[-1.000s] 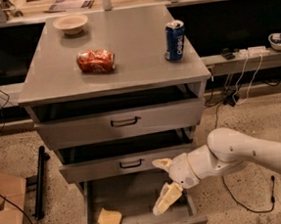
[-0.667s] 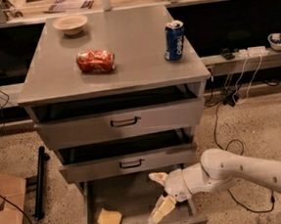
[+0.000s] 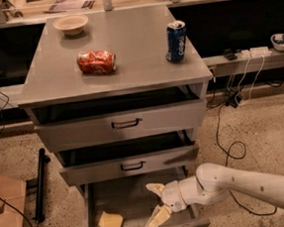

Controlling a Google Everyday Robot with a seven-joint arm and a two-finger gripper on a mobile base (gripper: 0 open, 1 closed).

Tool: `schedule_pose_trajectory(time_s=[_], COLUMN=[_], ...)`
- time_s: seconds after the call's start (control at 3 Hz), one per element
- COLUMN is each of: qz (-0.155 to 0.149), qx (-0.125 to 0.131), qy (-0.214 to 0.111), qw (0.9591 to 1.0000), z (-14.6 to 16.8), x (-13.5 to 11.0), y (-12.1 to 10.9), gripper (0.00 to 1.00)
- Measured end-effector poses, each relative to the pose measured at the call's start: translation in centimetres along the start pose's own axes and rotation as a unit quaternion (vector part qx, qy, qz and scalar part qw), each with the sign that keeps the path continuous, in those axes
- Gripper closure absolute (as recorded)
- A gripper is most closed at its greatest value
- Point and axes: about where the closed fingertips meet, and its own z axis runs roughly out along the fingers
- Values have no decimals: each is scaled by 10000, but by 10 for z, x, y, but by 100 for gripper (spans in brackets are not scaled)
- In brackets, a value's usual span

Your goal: Pick sponge from bottom drawer and place on counter

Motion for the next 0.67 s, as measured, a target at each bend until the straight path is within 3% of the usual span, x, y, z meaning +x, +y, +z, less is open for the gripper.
schedule_pose_trajectory(time_s=[0.33, 0.67], qz=[163, 236], qx=[76, 234], qy=[184, 293], qw=[9997, 9990], z=[9, 39], x=[12, 44], y=[-5, -31], gripper=[0, 0])
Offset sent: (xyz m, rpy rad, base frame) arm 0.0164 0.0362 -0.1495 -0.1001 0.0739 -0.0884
